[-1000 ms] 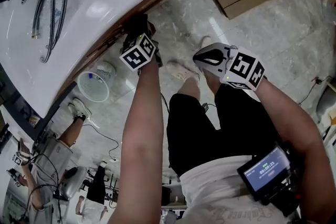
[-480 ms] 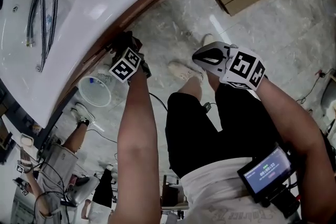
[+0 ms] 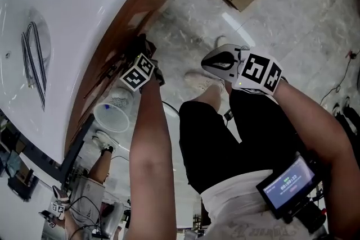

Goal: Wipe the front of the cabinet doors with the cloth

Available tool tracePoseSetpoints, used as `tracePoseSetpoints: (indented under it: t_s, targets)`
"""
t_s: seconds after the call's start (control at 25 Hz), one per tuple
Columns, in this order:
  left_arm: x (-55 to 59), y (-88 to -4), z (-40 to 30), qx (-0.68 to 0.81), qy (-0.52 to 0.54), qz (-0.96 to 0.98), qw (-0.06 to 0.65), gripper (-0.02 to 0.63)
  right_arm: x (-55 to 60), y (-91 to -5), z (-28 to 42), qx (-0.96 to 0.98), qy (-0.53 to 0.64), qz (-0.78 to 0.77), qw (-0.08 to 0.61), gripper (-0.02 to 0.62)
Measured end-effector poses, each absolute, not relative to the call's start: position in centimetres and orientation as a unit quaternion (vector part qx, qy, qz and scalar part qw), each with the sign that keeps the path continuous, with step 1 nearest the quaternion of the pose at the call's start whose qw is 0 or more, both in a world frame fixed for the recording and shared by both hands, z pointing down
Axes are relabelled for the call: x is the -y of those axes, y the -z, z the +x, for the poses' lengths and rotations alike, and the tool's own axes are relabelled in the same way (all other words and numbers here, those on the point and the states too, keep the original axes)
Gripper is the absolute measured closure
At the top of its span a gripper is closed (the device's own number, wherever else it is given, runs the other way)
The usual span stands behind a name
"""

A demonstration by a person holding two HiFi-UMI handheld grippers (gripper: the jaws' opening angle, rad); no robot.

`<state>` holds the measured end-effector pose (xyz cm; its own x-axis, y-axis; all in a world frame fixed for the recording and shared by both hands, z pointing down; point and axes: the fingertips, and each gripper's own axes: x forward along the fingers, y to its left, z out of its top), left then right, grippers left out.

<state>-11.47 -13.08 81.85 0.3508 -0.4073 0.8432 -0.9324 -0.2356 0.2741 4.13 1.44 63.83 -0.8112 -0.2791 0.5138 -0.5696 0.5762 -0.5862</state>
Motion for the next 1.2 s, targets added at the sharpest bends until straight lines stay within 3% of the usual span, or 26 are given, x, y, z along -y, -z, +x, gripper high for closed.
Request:
tracePoseSetpoints:
  t_s: [0.52,0.84,1.2]
  targets:
    - [15.9,-79.0,2.1,0.348,-0.302,0.806,0.372,0.488,-1.6,-64.5,6.8,0.847,-0.405,0.296,0.174,0.581]
    - [15.1,-67.8,7.2,0.330,-0.245,0.861,0.300,0.488,-4.1,-60.6,7.1,0.865,-0.379,0.289,0.156,0.581]
    - [15.5,-54.9,6.4,0.365,-0.154,0.870,0.295,0.489,-5.4,-56.3,6.1,0.875,-0.367,0.271,0.165,0.581]
